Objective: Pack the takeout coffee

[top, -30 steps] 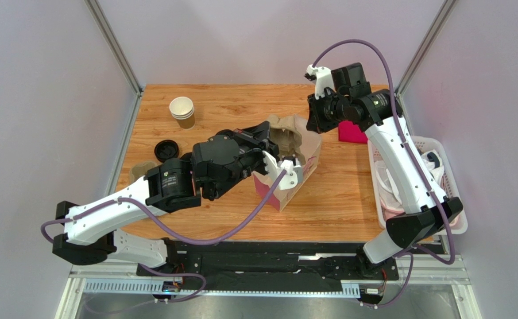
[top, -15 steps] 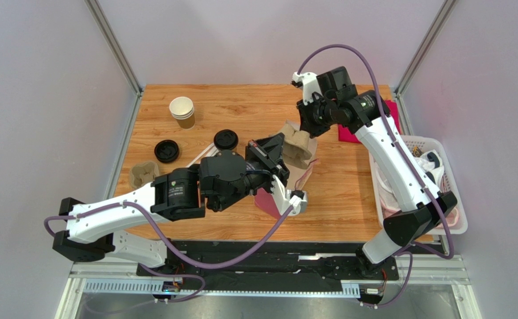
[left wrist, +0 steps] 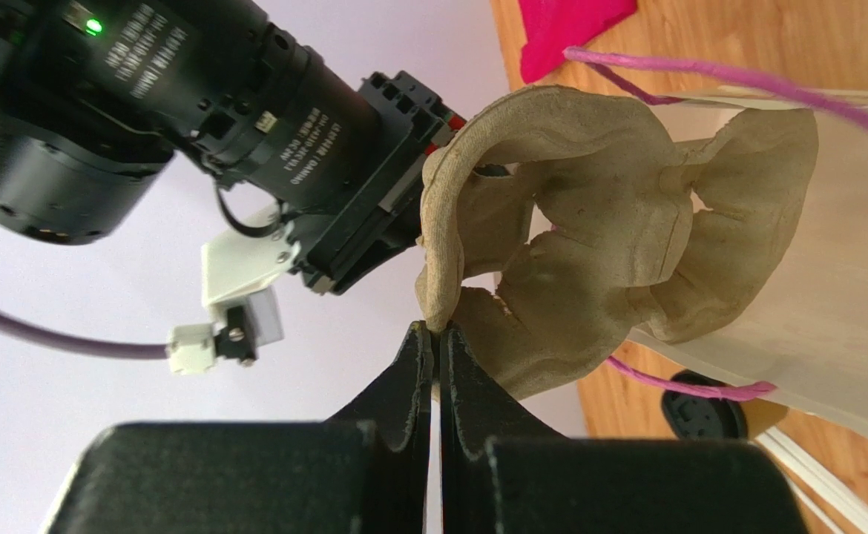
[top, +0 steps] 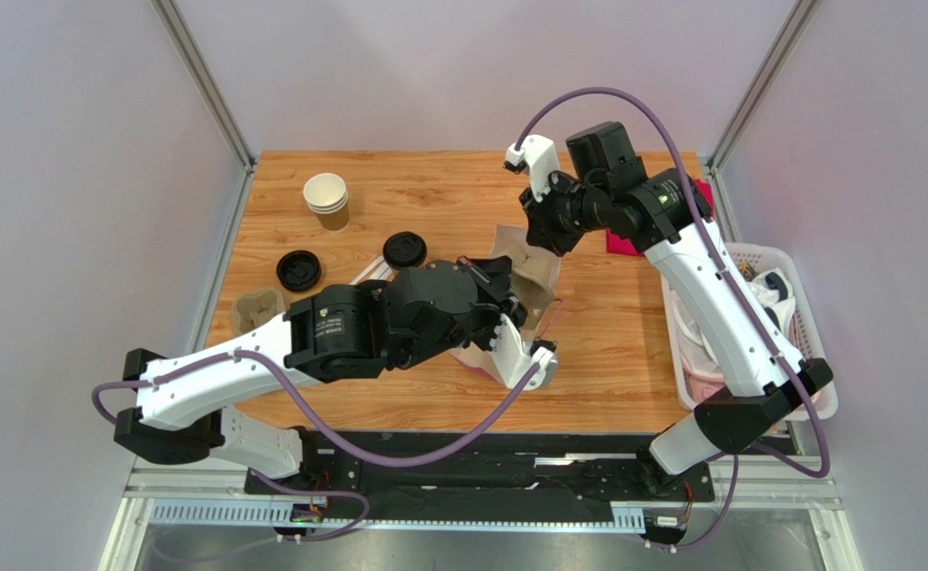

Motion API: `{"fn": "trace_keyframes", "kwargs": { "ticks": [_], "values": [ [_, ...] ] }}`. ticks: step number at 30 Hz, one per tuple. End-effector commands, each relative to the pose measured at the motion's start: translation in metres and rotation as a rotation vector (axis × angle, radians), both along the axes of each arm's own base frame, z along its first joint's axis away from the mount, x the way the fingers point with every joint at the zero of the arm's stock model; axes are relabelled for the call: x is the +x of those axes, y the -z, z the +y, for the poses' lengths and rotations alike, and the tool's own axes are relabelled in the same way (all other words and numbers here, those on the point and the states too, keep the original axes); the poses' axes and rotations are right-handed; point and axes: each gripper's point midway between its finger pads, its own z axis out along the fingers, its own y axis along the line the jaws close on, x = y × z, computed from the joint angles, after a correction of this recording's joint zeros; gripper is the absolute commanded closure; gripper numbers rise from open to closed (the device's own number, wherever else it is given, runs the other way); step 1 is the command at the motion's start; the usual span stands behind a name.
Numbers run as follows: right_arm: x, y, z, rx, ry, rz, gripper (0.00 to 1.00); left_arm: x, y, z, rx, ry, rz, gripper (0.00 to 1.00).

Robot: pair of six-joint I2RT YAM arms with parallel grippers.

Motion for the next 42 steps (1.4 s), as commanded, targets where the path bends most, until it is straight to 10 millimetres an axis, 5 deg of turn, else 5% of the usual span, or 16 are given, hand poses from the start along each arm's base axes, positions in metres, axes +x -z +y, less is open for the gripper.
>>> {"fn": "trace_keyframes", "kwargs": {
  "ticks": [1,13,20,25,36,42],
  "values": [
    [-0.013,-0.039,0.008,0.014,-0.106,-0.171,1.0,-0.003,0.021,0.013,0.007,-0.048,0.159,1.0],
    [-0.018,-0.03,0.025,-0.018,-0.19,-0.177,1.0,-0.008,0.075,0.021,0.036,-0.142,0.324,1.0],
    [-0.02,-0.025,0.017,-0.052,-0.186,-0.185,0.51,-0.008,0.079,0.026,0.022,-0.167,0.341,1.0],
    [-0.015,-0.021,0.003,-0.104,-0.138,-0.207,0.31,-0.011,0.084,0.027,0.007,-0.187,0.383,1.0],
    [0.015,0.004,-0.007,-0.18,-0.084,-0.181,0.34,-0.014,0.086,0.025,-0.005,-0.167,0.397,1.0],
    [0.018,0.012,-0.014,-0.165,-0.058,-0.102,0.27,-0.015,0.091,0.025,-0.002,-0.169,0.411,1.0]
  ]
}}
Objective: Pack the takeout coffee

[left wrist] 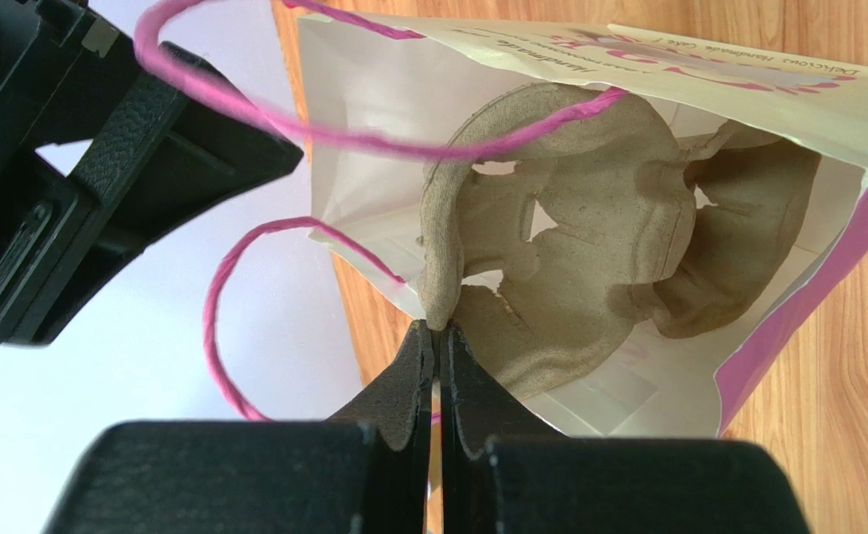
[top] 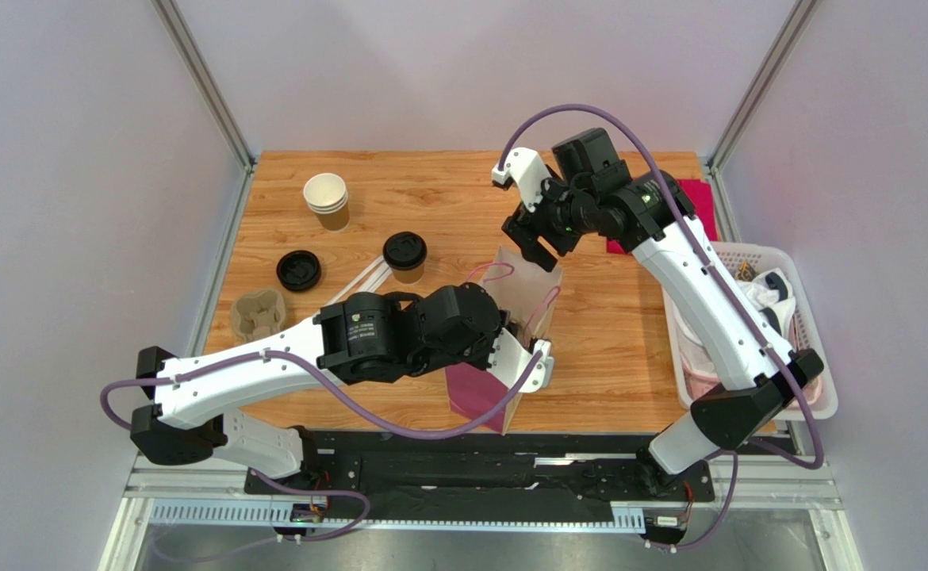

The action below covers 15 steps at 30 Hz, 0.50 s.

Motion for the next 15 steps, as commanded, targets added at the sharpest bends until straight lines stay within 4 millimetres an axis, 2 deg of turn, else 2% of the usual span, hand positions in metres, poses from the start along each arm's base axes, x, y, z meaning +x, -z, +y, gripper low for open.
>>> {"fn": "trace_keyframes", "kwargs": {
  "ticks": [1,9,15],
  "values": [
    [0.005,0.0,-0.003,0.008,0.018,0.028,0.27,-0.003,-0.013,0.003,-0.076,-0.009,0.022,1.0],
    [-0.009,0.011,-0.017,0.015,-0.019,0.131,0.29,-0.003,-0.01,0.001,-0.073,-0.004,0.018,1.0],
    [-0.017,0.025,-0.014,0.012,-0.064,0.188,0.42,0.0,-0.009,-0.001,-0.077,-0.014,0.02,1.0]
  ]
}}
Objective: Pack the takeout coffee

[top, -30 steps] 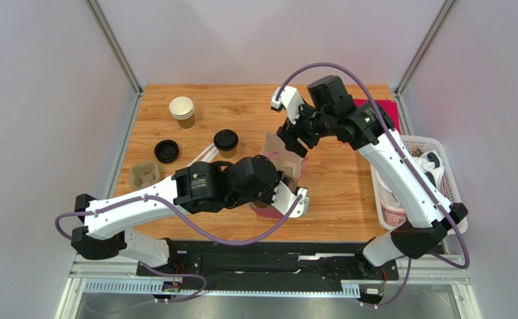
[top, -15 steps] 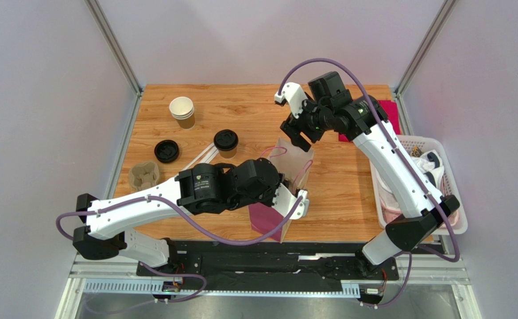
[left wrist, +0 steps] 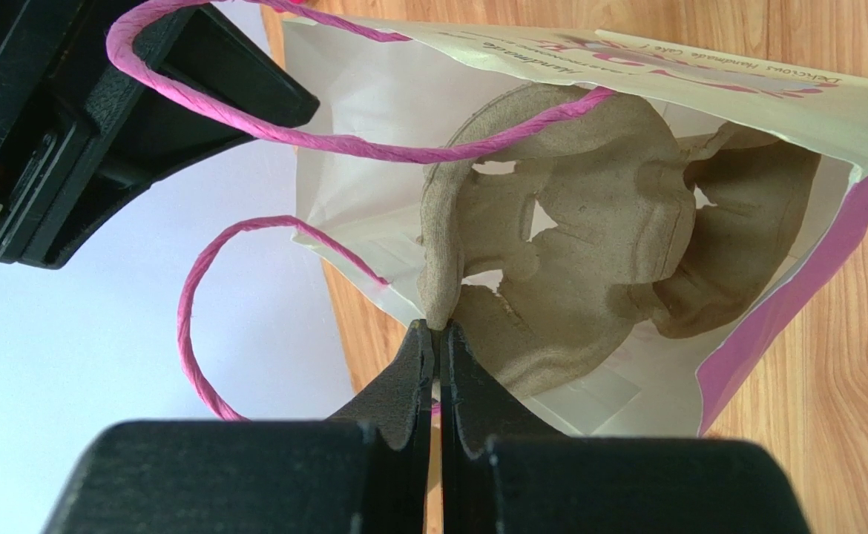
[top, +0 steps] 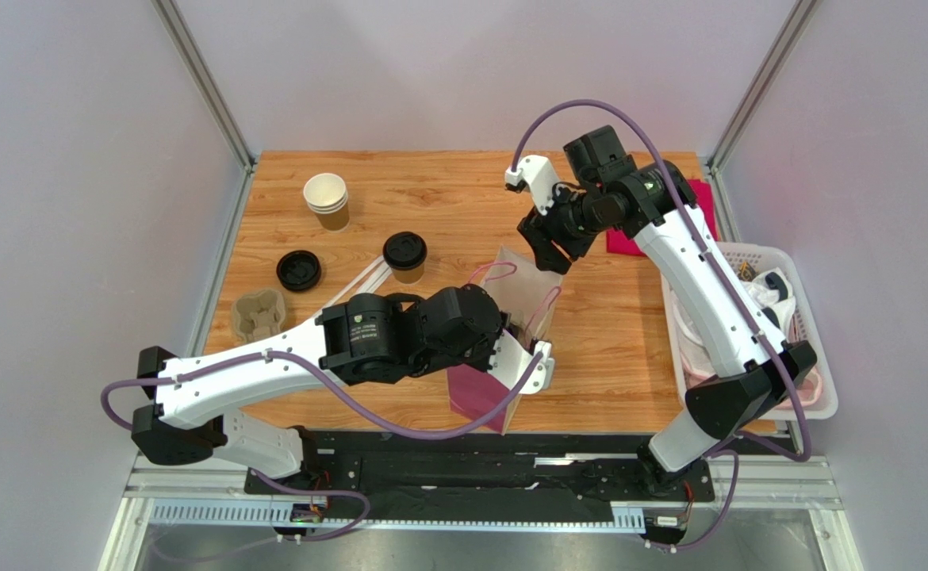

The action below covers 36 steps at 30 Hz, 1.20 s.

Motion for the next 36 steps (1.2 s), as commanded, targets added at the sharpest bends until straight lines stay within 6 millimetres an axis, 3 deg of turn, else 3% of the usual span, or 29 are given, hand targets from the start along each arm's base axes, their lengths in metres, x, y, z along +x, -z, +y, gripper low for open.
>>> {"fn": "trace_keyframes", "kwargs": {
  "ticks": [1,3,4,6,10,22,36],
  "values": [
    [-0.01,0.0,0.007,0.03,-0.07,0.023,0.49,0.002,-0.015,0.001,-0.076,-0.019,0.001,1.0],
    [-0.007,0.002,0.012,0.036,-0.074,0.027,0.61,0.004,-0.017,-0.001,-0.083,-0.025,-0.002,1.0],
    [-0.005,-0.002,0.013,0.044,-0.075,0.019,0.77,0.005,-0.017,-0.001,-0.082,-0.028,-0.005,1.0],
    [-0.006,-0.006,0.018,0.057,-0.085,0.018,1.0,0.007,-0.019,-0.002,-0.084,-0.034,-0.01,1.0],
    [-0.015,-0.031,0.026,0.135,-0.116,-0.039,1.0,0.009,-0.022,-0.003,-0.093,-0.04,-0.023,1.0],
    [-0.045,-0.055,0.039,0.179,-0.215,-0.213,1.0,0.011,-0.025,-0.002,-0.091,-0.038,-0.053,1.0],
    [-0.073,-0.081,0.053,0.278,-0.39,-0.384,1.0,-0.002,0.0,-0.002,-0.105,0.011,-0.086,1.0]
  ]
}}
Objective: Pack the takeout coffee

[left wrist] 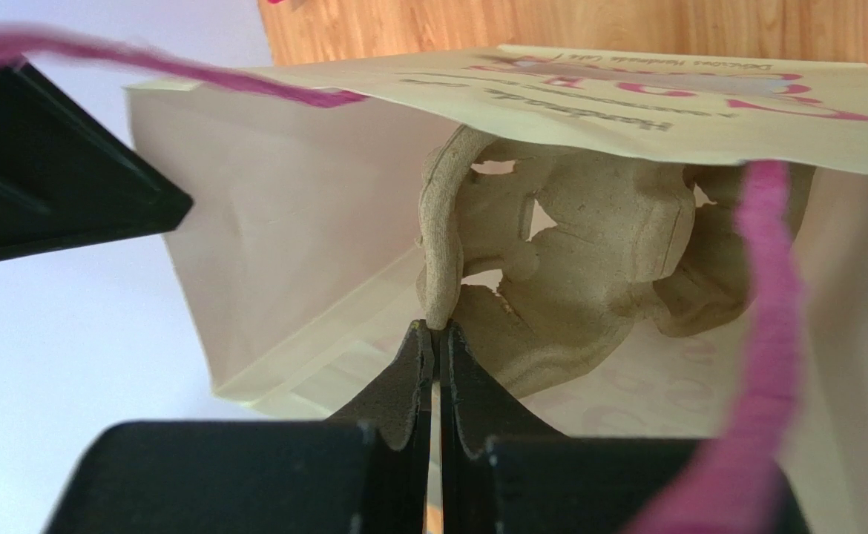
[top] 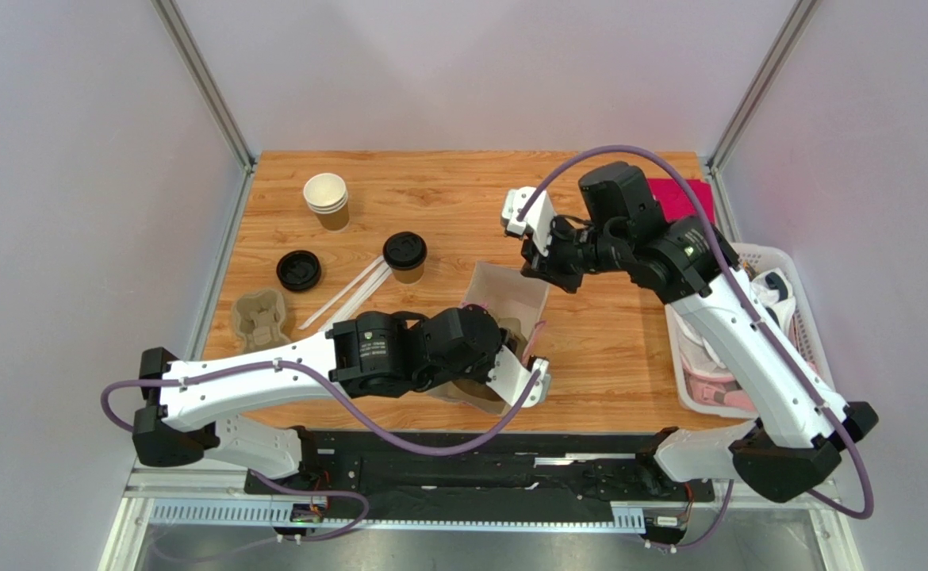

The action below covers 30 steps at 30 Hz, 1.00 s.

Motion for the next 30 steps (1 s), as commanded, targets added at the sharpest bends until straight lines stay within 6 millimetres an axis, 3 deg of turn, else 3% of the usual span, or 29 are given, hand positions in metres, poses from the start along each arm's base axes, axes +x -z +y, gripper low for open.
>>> {"fn": "trace_keyframes", "kwargs": {
  "ticks": [1,7,13,16,22,30],
  "values": [
    [-0.013,-0.034,0.007,0.108,-0.103,-0.178,1.0,-0.006,-0.028,-0.001,-0.145,0.012,-0.041,1.0],
    [-0.017,-0.028,0.01,0.112,-0.147,-0.216,1.0,-0.017,-0.022,-0.002,-0.169,0.016,0.013,1.0],
    [-0.012,-0.019,0.009,0.111,-0.153,-0.272,1.0,-0.027,-0.053,0.005,-0.318,-0.008,0.092,1.0],
    [-0.013,-0.023,0.01,0.133,-0.157,-0.296,1.0,-0.029,-0.056,0.006,-0.338,-0.025,0.119,1.0],
    [-0.019,-0.039,0.014,0.174,-0.176,-0.322,1.0,-0.028,-0.029,0.008,-0.242,-0.062,0.149,1.0],
    [-0.038,-0.039,0.018,0.194,-0.201,-0.301,1.0,-0.009,-0.026,0.0,-0.204,-0.1,0.038,1.0]
  ]
}}
